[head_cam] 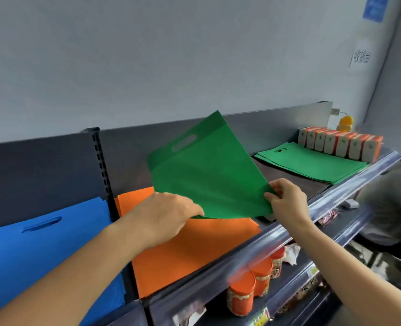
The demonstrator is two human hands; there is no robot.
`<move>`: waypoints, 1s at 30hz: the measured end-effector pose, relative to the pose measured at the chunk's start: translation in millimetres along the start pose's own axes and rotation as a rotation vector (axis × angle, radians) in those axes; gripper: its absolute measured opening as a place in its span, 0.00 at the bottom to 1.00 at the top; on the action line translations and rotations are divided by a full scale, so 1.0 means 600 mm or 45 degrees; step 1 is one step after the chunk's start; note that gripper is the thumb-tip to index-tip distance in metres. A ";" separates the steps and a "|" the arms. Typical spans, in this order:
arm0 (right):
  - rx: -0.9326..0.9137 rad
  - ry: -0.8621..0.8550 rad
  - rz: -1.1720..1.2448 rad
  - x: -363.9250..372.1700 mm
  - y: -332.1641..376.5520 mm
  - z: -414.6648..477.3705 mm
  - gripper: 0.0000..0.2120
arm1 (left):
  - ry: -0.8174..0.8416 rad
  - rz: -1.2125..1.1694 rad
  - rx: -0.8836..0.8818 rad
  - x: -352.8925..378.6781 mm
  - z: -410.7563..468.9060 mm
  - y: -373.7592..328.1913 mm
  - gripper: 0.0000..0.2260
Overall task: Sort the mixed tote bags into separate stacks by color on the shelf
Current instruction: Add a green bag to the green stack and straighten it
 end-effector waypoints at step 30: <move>0.170 -0.013 -0.254 -0.356 -0.463 0.549 0.15 | 0.131 -0.061 -0.022 0.085 0.735 -0.304 0.30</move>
Point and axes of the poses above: each hand's wrist, its own z-axis towards the middle knuckle, its own x-axis out of the palm, y = z × x, the point moved 3 cm from there along z, towards the middle knuckle, and after that the axes turned 9 degrees about y, right-handed, at the moved point
